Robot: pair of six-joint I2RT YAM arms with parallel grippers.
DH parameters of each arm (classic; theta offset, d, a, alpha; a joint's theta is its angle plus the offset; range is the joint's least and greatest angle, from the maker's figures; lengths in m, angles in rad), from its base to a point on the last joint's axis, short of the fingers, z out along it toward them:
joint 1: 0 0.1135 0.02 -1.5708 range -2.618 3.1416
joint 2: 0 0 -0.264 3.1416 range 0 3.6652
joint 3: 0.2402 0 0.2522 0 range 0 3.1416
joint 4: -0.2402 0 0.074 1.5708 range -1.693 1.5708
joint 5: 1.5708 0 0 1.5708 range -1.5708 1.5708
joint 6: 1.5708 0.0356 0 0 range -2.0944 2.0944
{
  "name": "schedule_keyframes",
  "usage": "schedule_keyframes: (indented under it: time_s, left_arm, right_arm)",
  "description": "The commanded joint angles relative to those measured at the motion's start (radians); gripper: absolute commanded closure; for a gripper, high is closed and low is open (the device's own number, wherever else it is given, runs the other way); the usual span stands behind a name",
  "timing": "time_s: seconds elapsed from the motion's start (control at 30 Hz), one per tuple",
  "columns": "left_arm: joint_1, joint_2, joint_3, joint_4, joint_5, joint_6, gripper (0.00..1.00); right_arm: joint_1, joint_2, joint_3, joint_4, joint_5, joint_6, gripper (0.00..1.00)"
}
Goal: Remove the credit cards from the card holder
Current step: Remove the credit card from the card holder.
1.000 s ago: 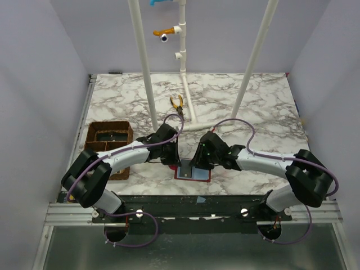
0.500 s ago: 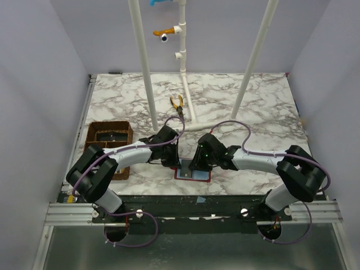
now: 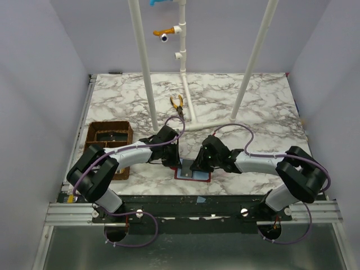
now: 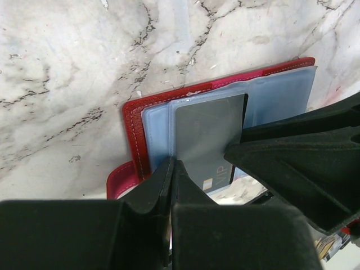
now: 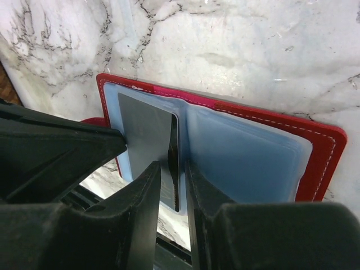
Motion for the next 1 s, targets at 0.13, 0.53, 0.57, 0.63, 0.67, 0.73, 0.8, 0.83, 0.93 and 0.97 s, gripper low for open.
schedule_keyframes:
  time_s: [0.13,0.53,0.57,0.63,0.67,0.73,0.8,0.83,0.93,0.97]
  left_arm:
    - [-0.023,0.044,-0.009,0.000,0.000,-0.014,1.00]
    - [-0.025,0.063,-0.011,-0.008,-0.006,-0.025,1.00]
    - [-0.025,0.063,-0.009,-0.009,-0.005,-0.026,1.00]
    - [-0.025,0.062,-0.008,-0.011,-0.006,-0.027,1.00]
    - [-0.025,0.063,-0.008,-0.010,-0.004,-0.026,1.00]
    - [-0.025,0.063,-0.007,-0.011,-0.005,-0.024,1.00]
    - [-0.026,0.061,-0.008,-0.011,-0.004,-0.024,1.00]
    - [-0.025,0.061,-0.008,-0.011,-0.004,-0.023,1.00]
    - [-0.025,0.061,-0.009,-0.013,-0.005,-0.024,1.00]
    - [-0.025,0.061,-0.009,-0.013,-0.005,-0.024,1.00]
  right_arm:
    - [-0.050,-0.038,-0.128,0.195,-0.099,0.051,0.73]
    - [-0.100,-0.103,-0.257,0.381,-0.158,0.112,0.77]
    - [-0.101,-0.097,-0.257,0.387,-0.163,0.114,0.78]
    - [-0.102,-0.084,-0.259,0.404,-0.173,0.120,0.81]
    - [-0.102,-0.077,-0.259,0.415,-0.177,0.124,0.83]
    - [-0.103,-0.067,-0.262,0.428,-0.181,0.130,0.85]
    - [-0.105,-0.062,-0.263,0.433,-0.181,0.132,0.87]
    - [-0.106,-0.059,-0.265,0.435,-0.182,0.134,0.87]
    - [-0.113,-0.061,-0.275,0.436,-0.179,0.141,0.87]
    - [-0.114,-0.063,-0.282,0.436,-0.175,0.145,0.87]
